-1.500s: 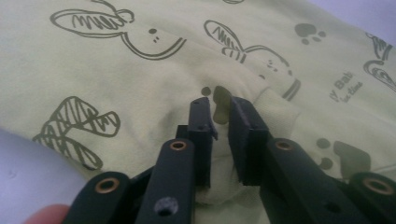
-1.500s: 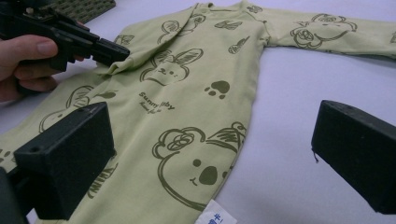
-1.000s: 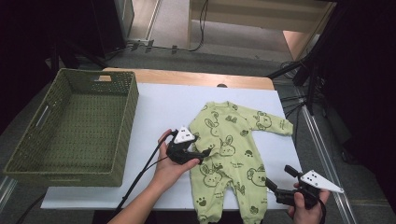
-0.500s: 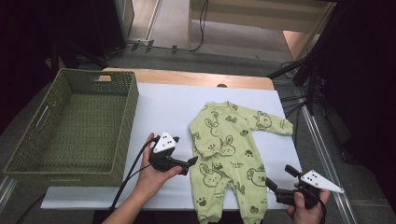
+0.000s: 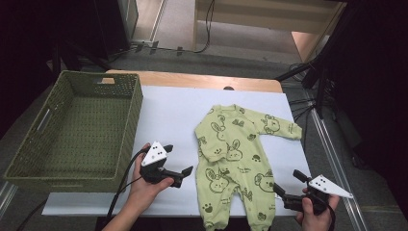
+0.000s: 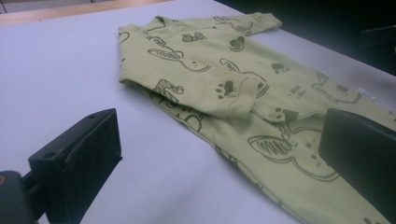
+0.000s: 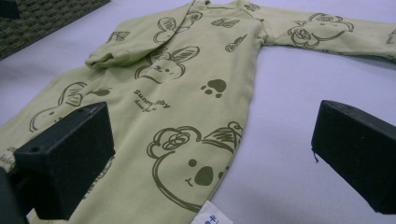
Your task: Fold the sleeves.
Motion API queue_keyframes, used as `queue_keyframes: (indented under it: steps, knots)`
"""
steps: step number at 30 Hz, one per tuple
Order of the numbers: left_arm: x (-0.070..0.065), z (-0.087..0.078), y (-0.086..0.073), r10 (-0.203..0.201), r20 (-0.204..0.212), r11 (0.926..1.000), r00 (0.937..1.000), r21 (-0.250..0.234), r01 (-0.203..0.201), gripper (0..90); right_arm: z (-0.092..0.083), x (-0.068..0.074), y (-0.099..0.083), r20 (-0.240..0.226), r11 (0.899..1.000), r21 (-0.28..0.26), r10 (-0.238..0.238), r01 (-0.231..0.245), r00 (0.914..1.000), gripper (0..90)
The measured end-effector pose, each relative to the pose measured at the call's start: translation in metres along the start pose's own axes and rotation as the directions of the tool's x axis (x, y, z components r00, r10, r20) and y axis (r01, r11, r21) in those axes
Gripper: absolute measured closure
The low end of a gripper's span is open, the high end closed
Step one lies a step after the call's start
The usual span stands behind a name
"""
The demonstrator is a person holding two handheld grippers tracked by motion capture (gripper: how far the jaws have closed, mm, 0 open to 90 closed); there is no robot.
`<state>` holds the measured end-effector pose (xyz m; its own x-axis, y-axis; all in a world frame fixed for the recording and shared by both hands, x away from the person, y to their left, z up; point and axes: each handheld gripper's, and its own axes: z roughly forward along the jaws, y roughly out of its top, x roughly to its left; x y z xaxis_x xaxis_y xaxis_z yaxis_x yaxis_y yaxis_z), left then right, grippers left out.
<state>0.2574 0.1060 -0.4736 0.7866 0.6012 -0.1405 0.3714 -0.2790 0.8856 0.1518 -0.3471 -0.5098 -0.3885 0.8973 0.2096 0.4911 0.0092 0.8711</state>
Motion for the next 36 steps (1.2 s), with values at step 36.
queue_keyframes:
  steps: [36]
  knots:
    - [0.010,-0.030,-0.026,-0.033,0.016,0.9990,0.9993,-0.030,0.034,0.0,0.007,-0.028,0.032,0.086,0.997,-0.033,0.066,-0.063,0.9941,0.0]
